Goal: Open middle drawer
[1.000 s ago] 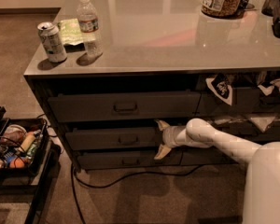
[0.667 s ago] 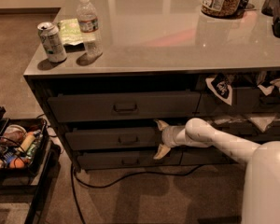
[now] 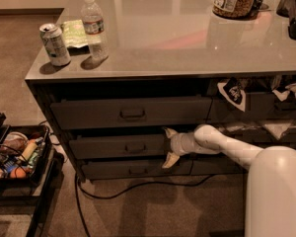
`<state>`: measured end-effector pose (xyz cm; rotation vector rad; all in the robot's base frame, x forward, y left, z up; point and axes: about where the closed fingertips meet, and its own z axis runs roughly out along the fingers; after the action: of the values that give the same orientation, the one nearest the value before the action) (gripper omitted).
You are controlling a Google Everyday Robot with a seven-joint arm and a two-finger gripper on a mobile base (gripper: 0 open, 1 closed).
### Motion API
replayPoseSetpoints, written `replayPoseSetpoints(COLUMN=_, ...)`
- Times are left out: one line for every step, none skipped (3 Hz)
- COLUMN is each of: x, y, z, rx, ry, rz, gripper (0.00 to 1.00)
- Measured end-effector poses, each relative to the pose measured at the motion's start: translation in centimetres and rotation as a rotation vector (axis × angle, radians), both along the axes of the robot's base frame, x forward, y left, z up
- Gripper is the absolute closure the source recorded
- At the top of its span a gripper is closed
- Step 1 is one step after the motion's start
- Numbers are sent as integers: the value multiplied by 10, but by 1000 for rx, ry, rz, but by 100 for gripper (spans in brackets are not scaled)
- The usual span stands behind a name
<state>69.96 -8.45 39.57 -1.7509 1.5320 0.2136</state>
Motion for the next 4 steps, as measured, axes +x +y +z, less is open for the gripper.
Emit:
replayPoseSetpoints(x=0, y=0, z=0, rx=0, ry=0, rz=0, gripper=18)
replayPoseSetpoints(x=0, y=0, z=0, rx=0, ry=0, rz=0, gripper=31)
replayPoseSetpoints(x=0, y=0, z=0, rx=0, ry=0, rz=0, gripper=34)
replayPoseSetpoints(x=2, y=-1, z=3, rx=0, ry=0, rz=0, gripper=52)
